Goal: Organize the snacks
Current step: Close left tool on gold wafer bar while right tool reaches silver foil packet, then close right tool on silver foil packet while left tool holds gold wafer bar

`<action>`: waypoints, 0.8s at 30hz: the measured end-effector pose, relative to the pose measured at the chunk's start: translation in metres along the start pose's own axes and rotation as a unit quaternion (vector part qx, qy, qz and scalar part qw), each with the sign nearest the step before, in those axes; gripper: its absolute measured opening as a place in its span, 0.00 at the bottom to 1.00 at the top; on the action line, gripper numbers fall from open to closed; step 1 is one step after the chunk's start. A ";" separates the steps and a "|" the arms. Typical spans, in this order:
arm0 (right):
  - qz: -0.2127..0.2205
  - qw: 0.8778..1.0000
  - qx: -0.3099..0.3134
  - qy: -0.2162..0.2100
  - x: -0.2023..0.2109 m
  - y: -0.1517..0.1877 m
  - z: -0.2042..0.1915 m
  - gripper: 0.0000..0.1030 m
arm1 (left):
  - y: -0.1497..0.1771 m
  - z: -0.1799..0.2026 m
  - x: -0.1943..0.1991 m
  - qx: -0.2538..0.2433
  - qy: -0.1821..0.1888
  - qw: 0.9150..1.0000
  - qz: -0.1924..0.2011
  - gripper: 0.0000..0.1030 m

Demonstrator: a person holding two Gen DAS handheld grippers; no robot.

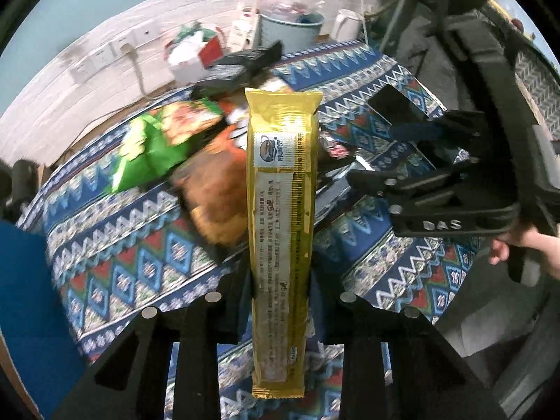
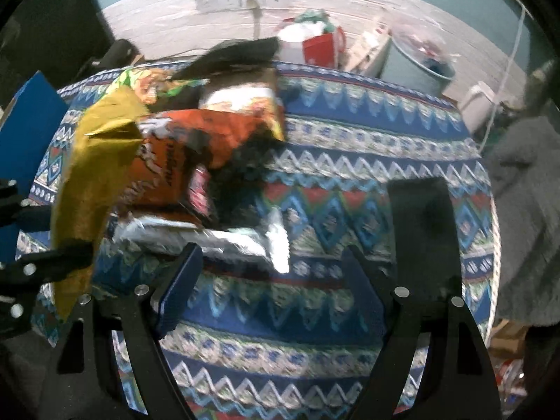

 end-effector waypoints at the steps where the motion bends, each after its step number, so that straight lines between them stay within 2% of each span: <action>1: 0.001 1.000 0.007 -0.003 -0.003 -0.005 -0.007 0.80 | 0.004 -0.005 0.003 0.004 0.000 1.000 0.002 0.28; 11: -0.017 0.997 0.059 -0.045 -0.036 -0.026 -0.052 0.80 | 0.048 -0.067 0.022 0.069 -0.013 0.997 0.008 0.28; 14: -0.044 0.995 0.058 -0.067 -0.046 -0.024 -0.059 0.79 | 0.056 -0.079 0.024 0.090 -0.009 0.996 0.007 0.28; 20: -0.109 0.989 0.008 -0.097 -0.046 -0.009 -0.055 0.80 | 0.064 -0.087 0.027 0.102 -0.010 0.995 0.009 0.28; 24: -0.143 0.985 0.014 -0.096 -0.044 0.014 -0.059 0.80 | 0.067 -0.091 0.022 0.111 -0.011 0.994 0.004 0.28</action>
Point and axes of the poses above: each gripper's, at about its wrist camera, not at the fingertips, and x roughly against the way its jaws point, z to its right, y to its underside, the point moved 4 cm from there along -x, roughly the way its jaws point, and after that the axes turned 5 degrees about y, right-handed, at the moved point
